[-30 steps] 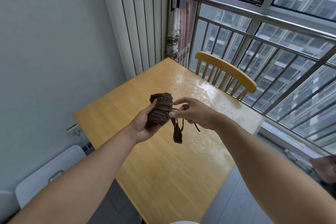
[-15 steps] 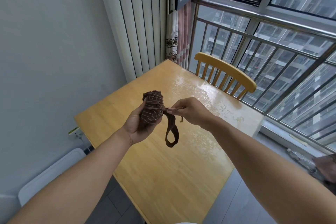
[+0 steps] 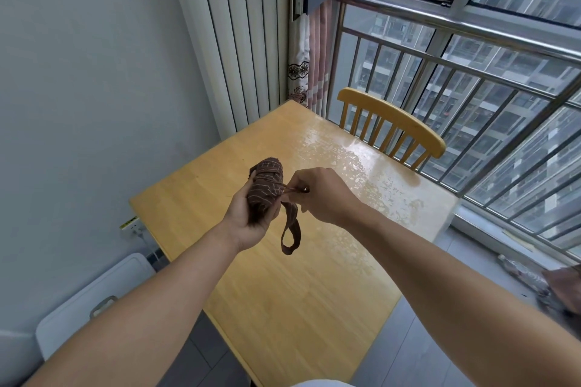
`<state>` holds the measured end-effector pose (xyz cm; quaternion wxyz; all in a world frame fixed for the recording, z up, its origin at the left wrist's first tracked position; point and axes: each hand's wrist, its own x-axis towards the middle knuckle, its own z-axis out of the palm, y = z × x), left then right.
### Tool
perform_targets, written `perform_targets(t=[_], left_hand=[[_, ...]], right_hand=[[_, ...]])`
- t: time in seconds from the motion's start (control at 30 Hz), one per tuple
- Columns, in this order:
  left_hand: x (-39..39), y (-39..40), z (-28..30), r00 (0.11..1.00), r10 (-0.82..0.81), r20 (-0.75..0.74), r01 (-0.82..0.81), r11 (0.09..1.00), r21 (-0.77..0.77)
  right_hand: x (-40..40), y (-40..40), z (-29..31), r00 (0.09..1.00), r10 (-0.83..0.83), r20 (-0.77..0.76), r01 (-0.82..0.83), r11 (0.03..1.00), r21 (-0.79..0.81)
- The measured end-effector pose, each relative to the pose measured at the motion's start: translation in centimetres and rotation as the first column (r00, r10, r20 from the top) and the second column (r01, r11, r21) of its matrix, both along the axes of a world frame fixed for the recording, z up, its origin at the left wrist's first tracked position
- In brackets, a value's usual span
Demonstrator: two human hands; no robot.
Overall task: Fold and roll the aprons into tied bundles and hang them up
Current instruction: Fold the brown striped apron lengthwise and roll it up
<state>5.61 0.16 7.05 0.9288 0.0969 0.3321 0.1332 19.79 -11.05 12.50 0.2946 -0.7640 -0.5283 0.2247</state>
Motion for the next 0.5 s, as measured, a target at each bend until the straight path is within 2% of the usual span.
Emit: perform_targets(t=[0.1, 0.13, 0.27, 0.37, 0.5], left_hand=[[-0.1, 0.1, 0.0, 0.998, 0.028, -0.052, -0.029, 0.999, -0.022], [-0.1, 0.1, 0.0, 0.997, 0.025, -0.077, -0.028, 0.999, -0.032], [-0.1, 0.0, 0.5, 0.978, 0.003, -0.208, -0.010, 0.999, -0.031], [0.0, -0.1, 0.3, 0.960, 0.034, -0.279, -0.049, 0.998, -0.047], [0.1, 0.0, 0.1, 0.937, 0.085, -0.340, -0.106, 0.993, -0.042]], right_hand=[[0.3, -0.2, -0.1, 0.991, 0.058, -0.121, -0.068, 0.995, -0.076], [0.4, -0.3, -0.1, 0.992, 0.080, -0.097, -0.088, 0.993, -0.077], [0.7, -0.7, -0.8, 0.968, 0.136, 0.210, -0.126, 0.990, -0.060], [0.8, -1.1, -1.7, 0.897, 0.196, 0.397, -0.191, 0.980, -0.052], [0.9, -1.5, -2.5, 0.820, 0.233, 0.523, -0.242, 0.969, -0.052]])
